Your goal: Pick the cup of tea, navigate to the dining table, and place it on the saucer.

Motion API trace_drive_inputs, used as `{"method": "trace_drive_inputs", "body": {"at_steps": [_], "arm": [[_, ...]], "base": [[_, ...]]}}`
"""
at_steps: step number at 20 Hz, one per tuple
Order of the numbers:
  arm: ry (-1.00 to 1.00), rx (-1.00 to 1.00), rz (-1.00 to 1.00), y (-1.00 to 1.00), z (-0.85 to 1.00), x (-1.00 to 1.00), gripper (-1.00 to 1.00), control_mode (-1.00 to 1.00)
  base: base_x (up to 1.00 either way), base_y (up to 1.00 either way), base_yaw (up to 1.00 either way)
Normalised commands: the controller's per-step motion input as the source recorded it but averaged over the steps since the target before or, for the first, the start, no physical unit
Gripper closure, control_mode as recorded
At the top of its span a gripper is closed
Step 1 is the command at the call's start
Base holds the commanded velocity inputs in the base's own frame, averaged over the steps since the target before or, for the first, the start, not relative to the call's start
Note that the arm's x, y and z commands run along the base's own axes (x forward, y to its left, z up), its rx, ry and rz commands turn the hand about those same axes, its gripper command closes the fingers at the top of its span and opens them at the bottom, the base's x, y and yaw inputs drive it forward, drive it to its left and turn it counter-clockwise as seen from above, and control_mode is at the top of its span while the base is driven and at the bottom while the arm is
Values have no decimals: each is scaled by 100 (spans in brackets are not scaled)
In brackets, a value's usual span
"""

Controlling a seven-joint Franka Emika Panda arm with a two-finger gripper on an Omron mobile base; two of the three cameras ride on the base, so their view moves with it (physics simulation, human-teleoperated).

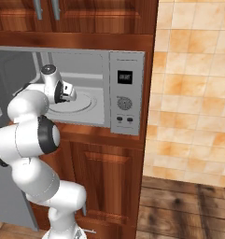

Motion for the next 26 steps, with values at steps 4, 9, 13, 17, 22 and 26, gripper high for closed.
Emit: {"method": "trace_drive_inputs", "body": {"at_steps": [4, 9, 13, 17, 22, 26], "arm": [[0, 0, 0, 4, -9, 13, -100, -100], [0, 0, 0, 6, -3, 21, -100, -100], [0, 0, 0, 7, 0, 8, -100, -100], [0, 0, 0, 2, 0, 1, -100, -100], [0, 0, 0, 0, 0, 0, -100, -100], [0, 0, 0, 0, 0, 0, 100, -100]], "base": [[0, 0, 0], [0, 0, 0], [0, 0, 0], [0, 0, 0], [0, 0, 0], [0, 0, 0]]}}
